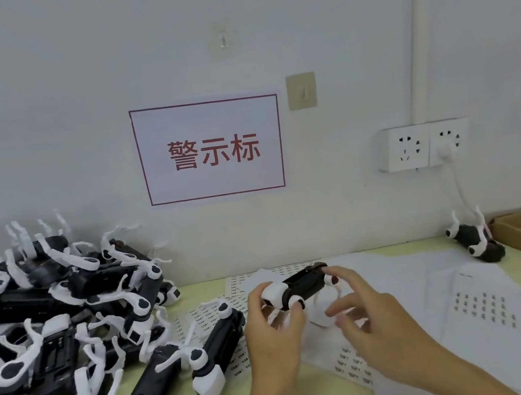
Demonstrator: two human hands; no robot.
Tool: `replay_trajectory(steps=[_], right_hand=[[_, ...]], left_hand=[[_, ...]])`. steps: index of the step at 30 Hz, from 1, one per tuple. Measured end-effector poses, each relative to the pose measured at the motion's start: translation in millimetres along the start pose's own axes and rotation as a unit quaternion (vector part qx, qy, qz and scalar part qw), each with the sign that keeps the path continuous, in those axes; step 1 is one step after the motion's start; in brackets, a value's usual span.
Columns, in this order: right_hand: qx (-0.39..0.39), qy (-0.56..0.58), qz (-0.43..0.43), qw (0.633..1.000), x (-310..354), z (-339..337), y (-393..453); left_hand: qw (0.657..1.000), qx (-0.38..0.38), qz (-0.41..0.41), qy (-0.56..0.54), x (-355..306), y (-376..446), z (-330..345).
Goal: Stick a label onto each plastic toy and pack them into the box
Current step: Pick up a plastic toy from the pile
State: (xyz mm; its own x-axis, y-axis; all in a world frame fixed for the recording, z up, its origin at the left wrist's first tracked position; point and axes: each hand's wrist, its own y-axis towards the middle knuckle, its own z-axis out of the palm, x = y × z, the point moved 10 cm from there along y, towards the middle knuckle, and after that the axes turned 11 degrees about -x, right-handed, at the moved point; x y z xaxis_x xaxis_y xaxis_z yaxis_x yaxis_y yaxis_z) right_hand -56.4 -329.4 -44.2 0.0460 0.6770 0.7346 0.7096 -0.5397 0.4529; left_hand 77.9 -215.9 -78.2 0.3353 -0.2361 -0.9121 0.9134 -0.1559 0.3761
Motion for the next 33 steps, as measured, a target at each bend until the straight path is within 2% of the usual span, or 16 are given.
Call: replay_trajectory(steps=[3,6,9,11,14,16,17,20,22,24,28,33], right_hand=[[-0.042,-0.042,0.013,0.998,-24.3,-33.3,-8.8],[-0.05,-0.099,0.074,0.991,-60.4,-53.9,-17.1],[-0.062,-0.181,0.106,0.976,-76.0,-63.6,-23.6],[-0.049,-0.248,0.125,0.959,-79.6,-62.3,-29.4],[-0.025,-0.306,0.134,0.942,-83.8,-55.3,-37.1],[-0.022,-0.306,0.129,0.943,-85.3,-52.3,-37.9],[-0.025,-0.291,0.131,0.947,-86.5,-51.5,-37.2],[-0.038,-0.228,0.149,0.961,-89.5,-50.9,-35.6],[-0.043,-0.209,0.157,0.964,-89.4,-50.7,-35.4],[-0.044,-0.219,0.158,0.962,-88.5,-51.8,-35.5],[-0.034,-0.277,0.142,0.95,-85.2,-51.8,-35.3],[-0.052,-0.228,0.153,0.96,-87.3,-57.1,-33.1]], left_hand=[[0.999,0.014,0.027,0.031,-3.7,0.3,1.9],[0.996,0.041,0.04,0.075,-3.5,-3.2,9.5],[0.995,0.033,0.068,0.068,-14.0,-6.7,8.6],[0.988,-0.002,0.131,0.083,-28.3,-10.7,1.8],[0.944,-0.031,0.292,0.148,-63.4,-27.5,5.9],[0.917,0.015,0.359,0.174,-76.6,-44.9,27.9],[0.91,0.061,0.367,0.184,-76.2,-54.8,43.1],[0.894,0.215,0.313,0.237,-50.7,-83.8,83.6],[0.866,0.287,0.287,0.291,-27.1,-96.3,98.7],[0.846,0.305,0.271,0.343,-11.1,-93.5,101.6],[0.818,0.295,0.256,0.423,4.5,-84.5,101.4],[0.834,0.327,0.204,0.394,16.3,-83.6,101.1]])
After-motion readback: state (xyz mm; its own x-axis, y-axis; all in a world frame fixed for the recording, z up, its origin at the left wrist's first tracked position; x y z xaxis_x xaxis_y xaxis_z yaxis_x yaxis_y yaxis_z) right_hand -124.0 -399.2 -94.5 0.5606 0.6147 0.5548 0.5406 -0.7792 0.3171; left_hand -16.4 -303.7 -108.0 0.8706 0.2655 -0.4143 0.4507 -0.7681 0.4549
